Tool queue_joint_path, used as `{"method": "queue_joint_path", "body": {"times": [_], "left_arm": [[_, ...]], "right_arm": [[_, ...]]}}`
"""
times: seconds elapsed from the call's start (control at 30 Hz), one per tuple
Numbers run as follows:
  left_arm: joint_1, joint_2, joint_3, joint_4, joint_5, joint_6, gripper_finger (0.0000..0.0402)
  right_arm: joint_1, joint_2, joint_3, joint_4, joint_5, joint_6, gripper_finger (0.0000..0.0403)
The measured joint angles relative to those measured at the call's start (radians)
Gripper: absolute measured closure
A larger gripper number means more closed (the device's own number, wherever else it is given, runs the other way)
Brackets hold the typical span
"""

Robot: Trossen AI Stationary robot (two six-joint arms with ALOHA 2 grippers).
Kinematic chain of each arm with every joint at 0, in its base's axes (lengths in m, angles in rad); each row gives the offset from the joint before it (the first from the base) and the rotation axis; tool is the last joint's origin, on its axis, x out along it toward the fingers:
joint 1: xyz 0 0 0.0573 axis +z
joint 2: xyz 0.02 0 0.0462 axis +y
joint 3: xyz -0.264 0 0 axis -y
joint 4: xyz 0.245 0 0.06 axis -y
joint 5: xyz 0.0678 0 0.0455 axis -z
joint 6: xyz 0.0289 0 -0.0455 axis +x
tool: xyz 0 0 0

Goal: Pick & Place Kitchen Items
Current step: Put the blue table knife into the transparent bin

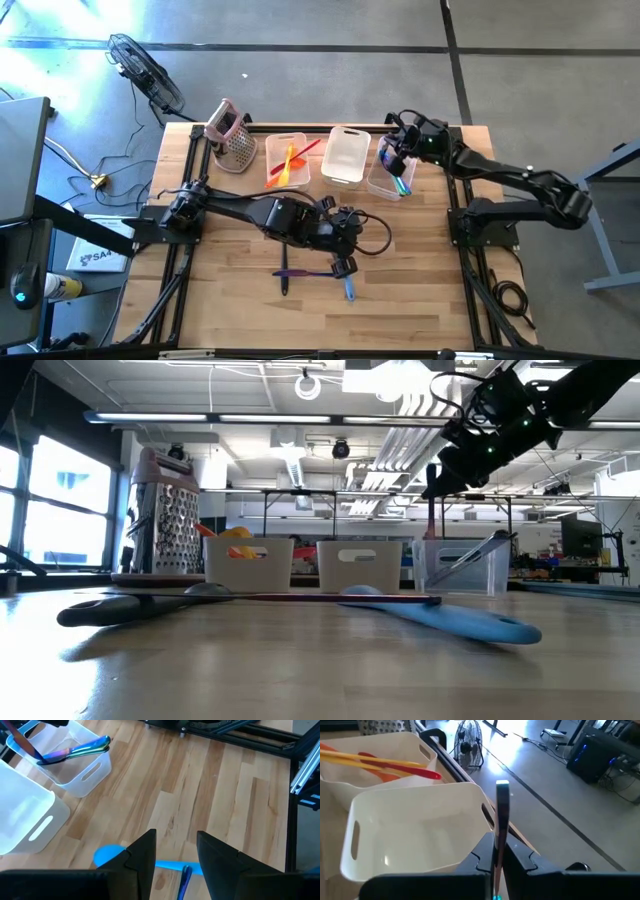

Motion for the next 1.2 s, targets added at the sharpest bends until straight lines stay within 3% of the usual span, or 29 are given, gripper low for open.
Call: {"method": "queue_joint_path", "body": {"times": [0.7,0.93,1.2], "left_arm": [[0.000,0.000,0.000,0.000,-0.001,0.029,0.0265],[0.000,0.000,0.000,0.000,0.000,0.030,0.0265],[0.000,0.000,0.000,-0.015,0.001,0.029,0.0265]], "right_arm": [[0.037,-0.055,-0.002,-0.144,-0.059,0.134,0.0388],[0.039,-0.053,-0.004,-0.187,-0.119,0.179,0.0348],[0.038,-0.052,-0.006,-0.228,-0.100,0.185,0.0304]]}}
